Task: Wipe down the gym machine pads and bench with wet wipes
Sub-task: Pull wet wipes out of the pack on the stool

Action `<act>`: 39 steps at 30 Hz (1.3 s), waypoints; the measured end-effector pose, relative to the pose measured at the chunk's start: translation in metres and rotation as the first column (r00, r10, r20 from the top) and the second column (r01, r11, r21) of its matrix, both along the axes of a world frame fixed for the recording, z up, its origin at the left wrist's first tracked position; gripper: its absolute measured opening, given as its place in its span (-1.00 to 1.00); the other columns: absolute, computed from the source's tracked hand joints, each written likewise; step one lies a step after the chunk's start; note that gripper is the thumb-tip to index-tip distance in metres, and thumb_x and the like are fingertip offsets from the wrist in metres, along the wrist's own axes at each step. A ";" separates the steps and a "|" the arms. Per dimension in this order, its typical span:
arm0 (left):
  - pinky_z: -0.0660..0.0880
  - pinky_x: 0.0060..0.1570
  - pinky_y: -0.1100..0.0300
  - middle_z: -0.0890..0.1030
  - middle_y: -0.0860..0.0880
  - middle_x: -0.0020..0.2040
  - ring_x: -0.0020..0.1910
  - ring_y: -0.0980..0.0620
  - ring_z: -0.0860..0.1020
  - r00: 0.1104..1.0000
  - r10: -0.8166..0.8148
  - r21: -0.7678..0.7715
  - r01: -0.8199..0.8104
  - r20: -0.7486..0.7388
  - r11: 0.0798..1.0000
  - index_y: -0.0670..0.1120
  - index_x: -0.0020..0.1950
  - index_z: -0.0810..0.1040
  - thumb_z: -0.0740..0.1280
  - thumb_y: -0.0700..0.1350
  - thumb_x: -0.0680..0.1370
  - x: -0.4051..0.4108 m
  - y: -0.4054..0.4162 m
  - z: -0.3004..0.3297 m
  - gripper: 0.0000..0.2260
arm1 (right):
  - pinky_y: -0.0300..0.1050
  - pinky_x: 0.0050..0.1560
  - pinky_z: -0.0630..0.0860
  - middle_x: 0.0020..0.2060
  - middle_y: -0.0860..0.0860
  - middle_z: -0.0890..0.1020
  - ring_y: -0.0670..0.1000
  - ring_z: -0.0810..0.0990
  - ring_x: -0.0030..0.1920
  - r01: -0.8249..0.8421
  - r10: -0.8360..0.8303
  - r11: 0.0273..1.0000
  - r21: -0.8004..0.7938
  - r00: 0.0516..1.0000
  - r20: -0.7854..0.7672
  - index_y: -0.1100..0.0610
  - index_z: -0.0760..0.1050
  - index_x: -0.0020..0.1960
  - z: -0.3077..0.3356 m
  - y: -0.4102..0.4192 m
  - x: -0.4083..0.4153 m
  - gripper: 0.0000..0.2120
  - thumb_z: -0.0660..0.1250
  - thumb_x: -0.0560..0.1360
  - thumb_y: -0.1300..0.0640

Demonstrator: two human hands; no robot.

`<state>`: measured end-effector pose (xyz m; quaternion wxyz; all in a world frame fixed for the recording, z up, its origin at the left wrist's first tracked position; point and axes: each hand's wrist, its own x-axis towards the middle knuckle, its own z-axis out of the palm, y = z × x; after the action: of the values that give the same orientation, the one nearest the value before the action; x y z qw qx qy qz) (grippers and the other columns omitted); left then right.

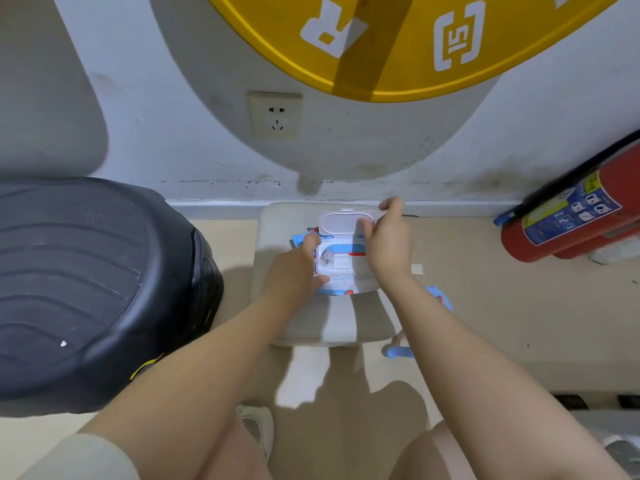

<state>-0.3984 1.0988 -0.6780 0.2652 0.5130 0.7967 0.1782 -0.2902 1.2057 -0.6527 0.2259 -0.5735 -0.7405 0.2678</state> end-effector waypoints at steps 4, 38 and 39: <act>0.43 -0.01 0.07 0.53 -0.09 0.19 0.04 -0.15 0.53 0.996 -0.042 0.044 0.046 -0.076 0.998 -0.09 0.27 0.39 0.35 -0.13 0.47 0.001 0.002 -0.005 -0.62 | 0.00 -0.07 0.44 -0.14 0.16 0.60 0.18 0.53 -0.08 -0.377 0.370 0.926 0.006 0.912 0.175 0.28 0.51 -0.13 -0.014 -0.012 0.011 -0.92 0.24 0.45 0.31; 0.49 -0.44 0.17 0.59 -0.14 -0.22 -0.38 -0.12 0.58 0.954 -0.147 0.251 0.213 -0.260 0.944 -0.08 0.05 0.66 0.16 -0.01 0.31 -0.002 -0.003 -0.035 -0.57 | -0.35 -0.26 0.28 -0.31 0.05 0.51 0.02 0.41 -0.26 -0.322 0.322 0.947 -0.019 0.947 -0.007 0.23 0.50 -0.22 0.003 -0.019 0.046 -0.91 0.30 0.36 0.39; 0.48 -0.45 0.17 0.59 -0.15 -0.22 -0.39 -0.12 0.57 0.953 -0.150 0.244 0.216 -0.265 0.945 -0.08 0.04 0.67 0.15 -0.01 0.31 -0.001 -0.002 -0.034 -0.56 | -0.30 -0.20 0.30 -0.23 0.05 0.52 0.00 0.42 -0.21 -0.350 0.351 0.936 -0.033 0.936 0.032 0.25 0.52 -0.11 0.003 -0.021 0.044 -0.89 0.30 0.39 0.37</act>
<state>-0.3992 1.0965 -0.7125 0.1086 0.6345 0.7399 0.1954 -0.2457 1.1850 -0.6499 0.1529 -0.4402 -0.8314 0.3028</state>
